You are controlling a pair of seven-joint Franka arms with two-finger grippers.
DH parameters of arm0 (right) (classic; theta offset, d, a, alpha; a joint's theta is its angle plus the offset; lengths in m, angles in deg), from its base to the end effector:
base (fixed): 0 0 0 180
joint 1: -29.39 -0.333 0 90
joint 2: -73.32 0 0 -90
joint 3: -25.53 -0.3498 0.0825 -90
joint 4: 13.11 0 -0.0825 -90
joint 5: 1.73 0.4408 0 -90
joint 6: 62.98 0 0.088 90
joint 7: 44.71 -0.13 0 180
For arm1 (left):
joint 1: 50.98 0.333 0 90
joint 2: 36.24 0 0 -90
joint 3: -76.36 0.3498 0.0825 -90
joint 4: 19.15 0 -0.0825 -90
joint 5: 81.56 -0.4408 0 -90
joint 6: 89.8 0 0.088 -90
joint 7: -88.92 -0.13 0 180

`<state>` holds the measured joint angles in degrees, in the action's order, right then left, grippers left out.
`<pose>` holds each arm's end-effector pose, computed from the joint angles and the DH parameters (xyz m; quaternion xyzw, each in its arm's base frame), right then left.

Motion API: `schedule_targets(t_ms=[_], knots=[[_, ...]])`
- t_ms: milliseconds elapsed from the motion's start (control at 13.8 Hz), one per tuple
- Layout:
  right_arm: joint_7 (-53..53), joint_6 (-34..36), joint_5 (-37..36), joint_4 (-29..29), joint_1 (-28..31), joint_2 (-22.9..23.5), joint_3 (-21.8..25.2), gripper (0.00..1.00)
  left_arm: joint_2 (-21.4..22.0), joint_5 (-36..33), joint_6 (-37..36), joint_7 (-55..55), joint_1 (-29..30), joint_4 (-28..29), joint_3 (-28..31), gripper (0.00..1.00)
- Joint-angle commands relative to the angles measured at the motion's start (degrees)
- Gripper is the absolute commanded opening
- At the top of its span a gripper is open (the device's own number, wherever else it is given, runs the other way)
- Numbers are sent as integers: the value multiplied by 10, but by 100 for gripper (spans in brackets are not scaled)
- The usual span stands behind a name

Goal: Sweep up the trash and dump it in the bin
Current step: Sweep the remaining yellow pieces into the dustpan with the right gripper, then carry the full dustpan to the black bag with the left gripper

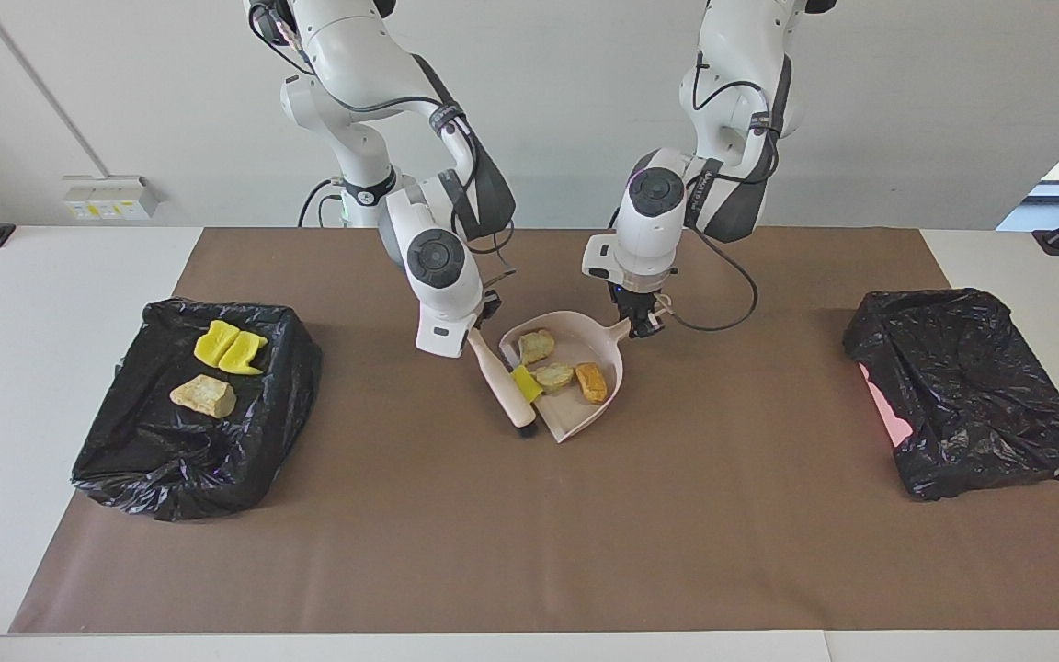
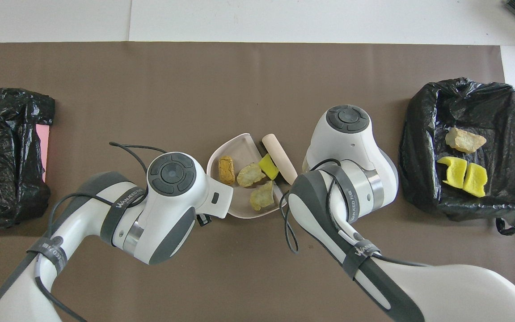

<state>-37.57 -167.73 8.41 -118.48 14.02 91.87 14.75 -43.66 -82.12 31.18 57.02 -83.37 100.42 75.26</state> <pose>0.5713 0.2951 0.3151 -0.9489 -0.2461 0.1797 0.0821 0.5030 -0.3319 0.3314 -0.8389 0.5417 0.0524 0.0035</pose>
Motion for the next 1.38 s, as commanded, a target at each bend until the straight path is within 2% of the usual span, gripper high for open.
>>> schedule_targets(t_ms=[0, 145, 290, 435, 653, 798, 943, 1088, 1161, 1306], knots=[[-11, 2, 45, -27, -25, -26, -5, 0, 21, 3, 1, -8, 4, 23, 2, 0], [-20, 11, 83, -27, -32, -31, -5, 0, 21, 3, 1, -18, 8, 23, 2, 0], [-87, 13, 70, -24, -30, -52, 2, 0, 20, 3, 1, -23, 9, 21, 2, 0], [-165, 49, 26, -20, -12, -76, 1, 0, 19, 3, 1, -44, 16, 19, 2, 0], [-286, 123, 13, -23, -12, -132, -1, 0, 15, 3, 1, -54, 22, 15, 2, 0], [-325, 165, 2, -37, -26, -176, -3, 0, 14, 3, 1, -54, 24, 14, 2, 0], [-364, 133, 2, -95, -68, -216, -4, 0, 17, 3, -4, -59, 28, 7, 3, 0], [-372, 36, 15, -206, -97, -281, -5, 0, 25, 3, -41, -137, 61, -20, 3, 0], [-378, 3, 20, -241, -121, -294, -5, 0, 32, 3, -71, -170, 79, -35, 4, 0], [-422, -40, 22, -272, -161, -293, -5, 0, 52, 3, -101, -223, 122, -53, 5, 0]])
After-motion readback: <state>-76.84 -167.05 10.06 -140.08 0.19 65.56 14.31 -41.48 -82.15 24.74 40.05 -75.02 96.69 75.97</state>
